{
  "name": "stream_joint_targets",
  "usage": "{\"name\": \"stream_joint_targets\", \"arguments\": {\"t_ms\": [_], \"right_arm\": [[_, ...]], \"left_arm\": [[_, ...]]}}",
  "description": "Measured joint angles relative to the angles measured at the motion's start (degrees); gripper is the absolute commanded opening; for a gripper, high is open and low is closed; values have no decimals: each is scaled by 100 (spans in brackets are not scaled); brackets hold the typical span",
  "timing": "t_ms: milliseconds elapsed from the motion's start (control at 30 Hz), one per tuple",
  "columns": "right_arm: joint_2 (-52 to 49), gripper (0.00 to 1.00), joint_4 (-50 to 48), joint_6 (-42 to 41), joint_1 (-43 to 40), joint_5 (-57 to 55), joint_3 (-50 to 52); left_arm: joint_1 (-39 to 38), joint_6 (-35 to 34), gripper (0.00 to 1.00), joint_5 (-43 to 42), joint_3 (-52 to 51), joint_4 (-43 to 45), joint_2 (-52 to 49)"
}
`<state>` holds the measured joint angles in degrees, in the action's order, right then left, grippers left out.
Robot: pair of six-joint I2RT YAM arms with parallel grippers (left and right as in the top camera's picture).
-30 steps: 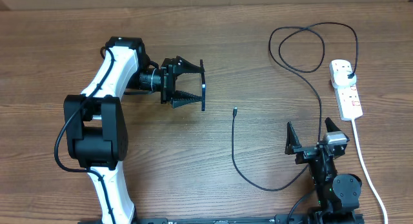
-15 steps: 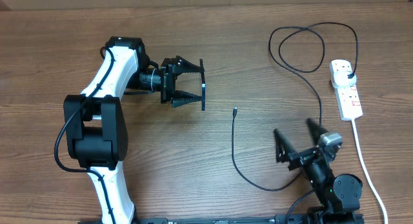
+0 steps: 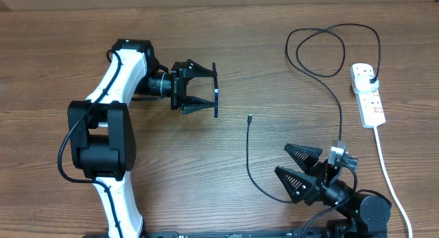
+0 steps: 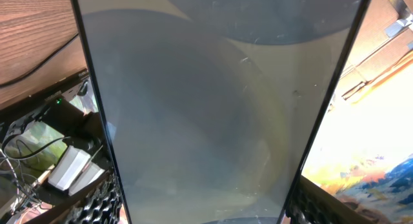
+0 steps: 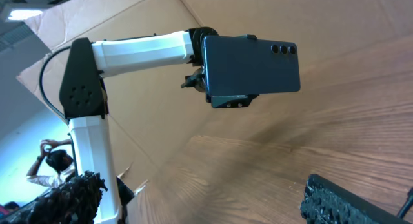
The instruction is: Plug charger to phone and switch on socket
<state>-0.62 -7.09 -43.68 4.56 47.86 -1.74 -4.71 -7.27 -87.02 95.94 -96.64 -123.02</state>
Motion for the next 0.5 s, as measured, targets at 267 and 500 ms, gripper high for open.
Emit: {"name": "stream_joint_targets", "arguments": {"t_ms": [267, 500], "right_arm": [[-396, 100, 3069, 1097, 0, -643, -1784], [-1436, 100, 5211, 2369, -2, -2057, -3545]], "left_arm": [[0, 0, 75, -2, 0, -2, 0], [0, 2, 75, -2, 0, -2, 0]]}}
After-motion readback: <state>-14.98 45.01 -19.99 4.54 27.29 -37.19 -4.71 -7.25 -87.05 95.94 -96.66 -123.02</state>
